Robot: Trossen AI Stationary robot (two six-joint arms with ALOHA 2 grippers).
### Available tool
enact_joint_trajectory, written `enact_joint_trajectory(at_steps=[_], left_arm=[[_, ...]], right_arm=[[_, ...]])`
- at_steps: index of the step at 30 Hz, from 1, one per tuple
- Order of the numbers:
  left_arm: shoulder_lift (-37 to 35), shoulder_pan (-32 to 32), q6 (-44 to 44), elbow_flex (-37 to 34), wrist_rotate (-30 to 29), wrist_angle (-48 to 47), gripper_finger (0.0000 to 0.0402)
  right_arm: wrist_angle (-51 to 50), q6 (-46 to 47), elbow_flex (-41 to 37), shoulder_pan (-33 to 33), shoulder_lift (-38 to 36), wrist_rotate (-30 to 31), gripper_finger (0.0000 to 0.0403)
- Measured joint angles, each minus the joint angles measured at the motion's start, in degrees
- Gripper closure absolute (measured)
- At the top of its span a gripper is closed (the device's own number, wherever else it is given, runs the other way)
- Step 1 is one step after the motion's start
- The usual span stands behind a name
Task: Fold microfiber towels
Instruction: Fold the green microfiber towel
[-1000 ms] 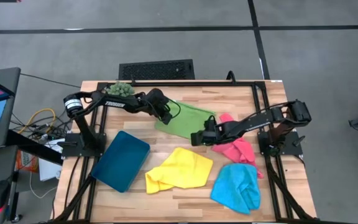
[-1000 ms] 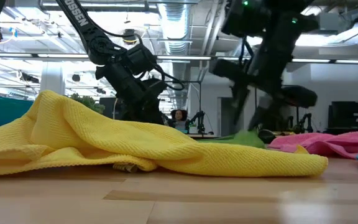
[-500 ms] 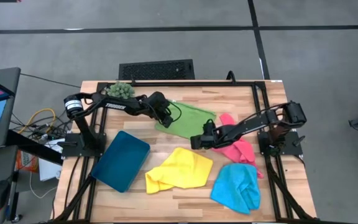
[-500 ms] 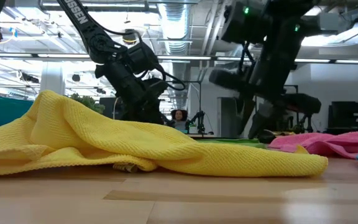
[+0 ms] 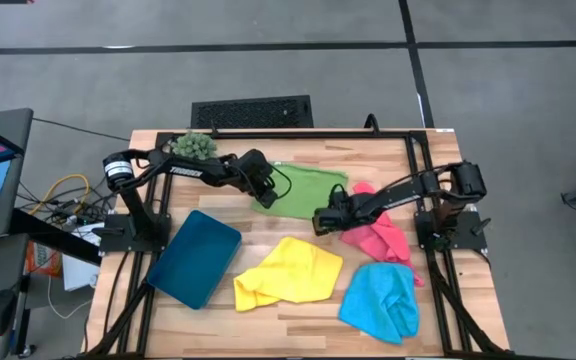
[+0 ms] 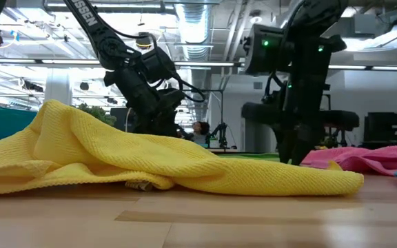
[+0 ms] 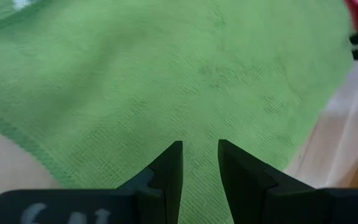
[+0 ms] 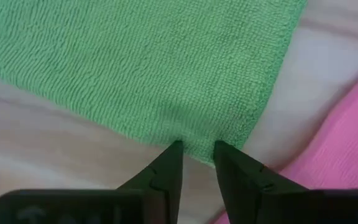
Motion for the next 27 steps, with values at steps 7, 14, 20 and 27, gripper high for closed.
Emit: enact_joint_trajectory(at_steps=[7, 14, 20, 27], left_arm=[[0.0, -2.0, -0.6, 0.0, 0.0, 0.0, 0.0309], [0.0, -3.4, -1.0, 0.0, 1.6, 3.2, 0.0309], [-2.5, -0.9, -5.5, 0.0, 11.5, 9.3, 0.0309], [-3.9, -0.2, -7.4, 1.3, 15.6, 14.4, 0.0305]], right_arm=[[-0.9, -6.5, -0.2, -4.3, -1.4, -0.6, 0.0283], [-3.8, -9.7, -0.2, -6.8, -8.2, -0.1, 0.0283], [-7.4, -8.0, -0.1, -7.8, -14.4, 0.0, 0.0283], [-14.0, -2.8, -0.1, -7.8, -18.0, 2.8, 0.0283]])
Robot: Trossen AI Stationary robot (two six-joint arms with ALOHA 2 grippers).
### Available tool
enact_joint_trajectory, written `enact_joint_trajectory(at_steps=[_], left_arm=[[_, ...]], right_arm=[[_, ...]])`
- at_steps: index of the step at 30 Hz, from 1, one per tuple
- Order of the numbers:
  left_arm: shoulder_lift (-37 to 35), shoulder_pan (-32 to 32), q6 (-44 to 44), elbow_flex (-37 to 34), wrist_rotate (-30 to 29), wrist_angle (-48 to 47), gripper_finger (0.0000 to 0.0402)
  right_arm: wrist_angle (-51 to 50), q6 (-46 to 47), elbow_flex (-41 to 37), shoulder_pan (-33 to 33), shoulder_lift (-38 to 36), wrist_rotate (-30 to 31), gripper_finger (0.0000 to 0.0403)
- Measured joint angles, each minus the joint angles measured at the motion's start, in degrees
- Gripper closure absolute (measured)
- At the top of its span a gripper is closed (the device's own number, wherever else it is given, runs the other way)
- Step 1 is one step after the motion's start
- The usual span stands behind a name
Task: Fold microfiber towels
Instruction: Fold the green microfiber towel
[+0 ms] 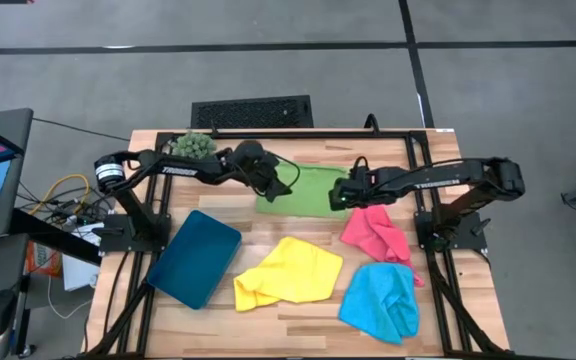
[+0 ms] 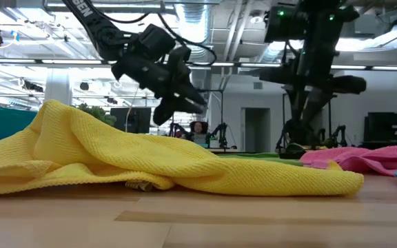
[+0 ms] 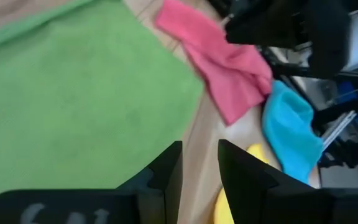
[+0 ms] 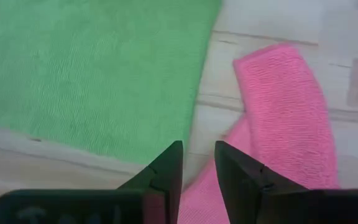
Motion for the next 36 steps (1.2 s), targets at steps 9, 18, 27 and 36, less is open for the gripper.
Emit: enact_joint_trajectory(at_steps=[9, 18, 27, 36], left_arm=[[0.0, 0.1, 1.5, 1.8, 3.5, 1.5, 0.0215], [0.0, 0.2, -1.6, 1.8, 2.5, 2.2, 0.0169], [4.3, 3.7, -12.8, 2.6, 3.3, 10.9, 0.0175], [11.6, 5.0, -14.8, 10.5, 4.2, 11.9, 0.0175]], right_arm=[[-0.4, 1.2, 0.0, -0.7, 1.2, -0.1, 0.0239], [0.2, -1.4, -1.2, -3.7, 3.7, -2.4, 0.0177], [5.6, -17.0, -2.8, -12.5, 3.7, -5.5, 0.0168], [6.5, -29.0, -2.8, -20.2, 3.7, -9.3, 0.0168]])
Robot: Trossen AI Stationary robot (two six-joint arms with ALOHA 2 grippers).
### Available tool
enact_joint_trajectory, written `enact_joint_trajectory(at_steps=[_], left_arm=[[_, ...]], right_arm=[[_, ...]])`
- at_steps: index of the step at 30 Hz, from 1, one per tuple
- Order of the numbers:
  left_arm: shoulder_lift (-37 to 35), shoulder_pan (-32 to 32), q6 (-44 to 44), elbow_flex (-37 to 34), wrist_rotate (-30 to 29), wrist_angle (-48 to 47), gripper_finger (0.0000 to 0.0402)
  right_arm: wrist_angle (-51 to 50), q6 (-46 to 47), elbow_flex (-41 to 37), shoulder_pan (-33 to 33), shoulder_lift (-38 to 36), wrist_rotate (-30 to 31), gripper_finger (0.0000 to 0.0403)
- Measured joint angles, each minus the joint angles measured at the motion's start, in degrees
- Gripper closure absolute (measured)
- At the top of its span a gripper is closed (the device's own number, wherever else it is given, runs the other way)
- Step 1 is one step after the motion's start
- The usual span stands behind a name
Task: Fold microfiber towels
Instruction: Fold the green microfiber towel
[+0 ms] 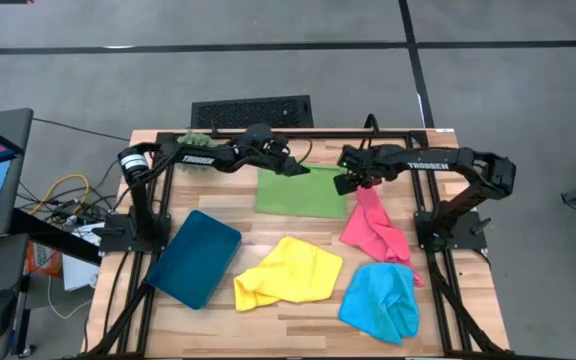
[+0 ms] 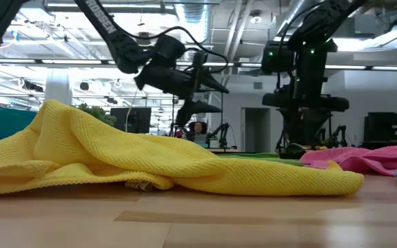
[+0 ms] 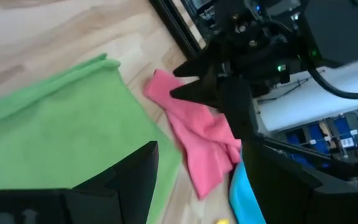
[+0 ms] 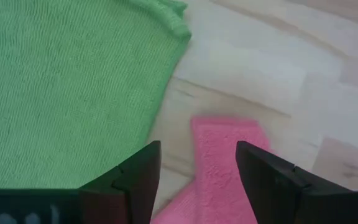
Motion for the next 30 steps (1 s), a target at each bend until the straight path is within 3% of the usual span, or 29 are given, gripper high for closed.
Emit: enact_joint_trajectory(at_steps=[8, 12, 23, 30], left_arm=[[4.9, -0.3, -1.0, 7.6, 2.3, -0.3, 0.0175], [5.7, -0.3, -1.5, 10.0, 3.5, -0.7, 0.0175], [5.7, -1.5, -0.4, 10.2, 4.7, -2.0, 0.0175], [6.5, -2.4, 3.7, 10.1, 5.4, -3.9, 0.0175]], right_arm=[[0.8, -4.6, 0.0, -2.7, -2.2, -1.9, 0.0168], [2.4, -4.8, -2.9, -2.7, -7.0, -3.5, 0.0168], [13.2, 9.7, -21.2, -0.7, -28.3, -4.4, 0.0168], [20.7, 12.6, -22.7, 1.3, -26.8, -2.5, 0.0168]])
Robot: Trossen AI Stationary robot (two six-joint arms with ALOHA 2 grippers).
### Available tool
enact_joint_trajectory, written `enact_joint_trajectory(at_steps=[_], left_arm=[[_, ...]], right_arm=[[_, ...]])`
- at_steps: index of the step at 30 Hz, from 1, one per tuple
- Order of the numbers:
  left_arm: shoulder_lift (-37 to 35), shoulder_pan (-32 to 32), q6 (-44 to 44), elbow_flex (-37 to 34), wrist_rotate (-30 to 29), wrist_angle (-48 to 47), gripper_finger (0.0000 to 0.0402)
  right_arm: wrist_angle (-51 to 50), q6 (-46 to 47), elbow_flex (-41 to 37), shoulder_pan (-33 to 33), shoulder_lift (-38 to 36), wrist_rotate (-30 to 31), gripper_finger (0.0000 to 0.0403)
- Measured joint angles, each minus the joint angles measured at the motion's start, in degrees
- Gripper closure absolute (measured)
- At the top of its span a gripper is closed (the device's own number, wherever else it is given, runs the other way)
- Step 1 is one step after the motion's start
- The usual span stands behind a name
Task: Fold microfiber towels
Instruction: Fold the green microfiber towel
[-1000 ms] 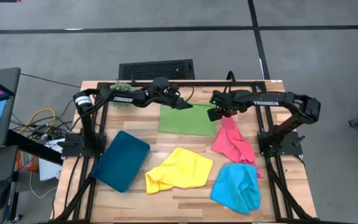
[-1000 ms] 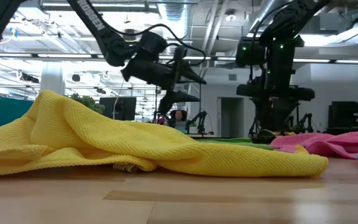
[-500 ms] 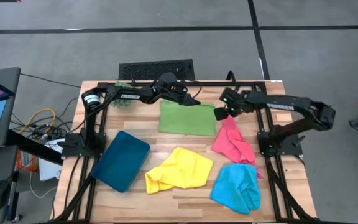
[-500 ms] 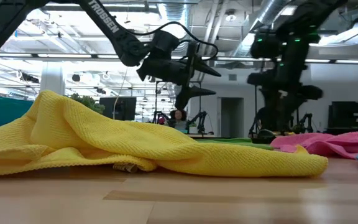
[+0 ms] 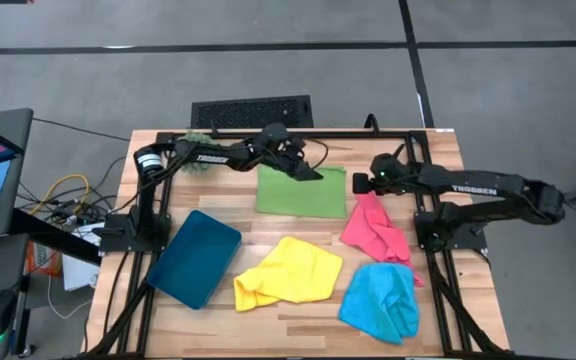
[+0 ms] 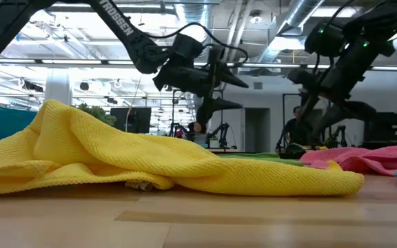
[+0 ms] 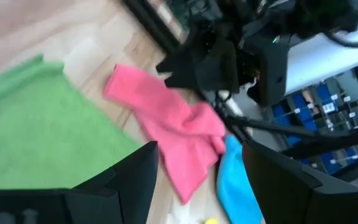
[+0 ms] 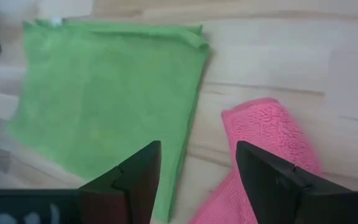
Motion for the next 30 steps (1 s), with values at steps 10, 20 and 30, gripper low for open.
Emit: enact_joint_trajectory(at_steps=[10, 20, 30], left_arm=[[0.0, 1.4, 3.1, 0.0, 2.4, -3.5, 0.0175], [0.0, 2.9, 2.9, 0.0, 5.2, -3.5, 0.0175], [0.0, 2.9, 2.9, 0.0, 7.5, -5.7, 0.0175]], right_arm=[[8.9, 2.6, 0.0, 1.5, 14.6, -0.4, 0.0168], [11.7, 4.1, 4.5, 5.9, 25.7, 0.6, 0.0168], [9.5, 4.9, 9.5, 7.5, 29.4, 3.8, 0.0187]])
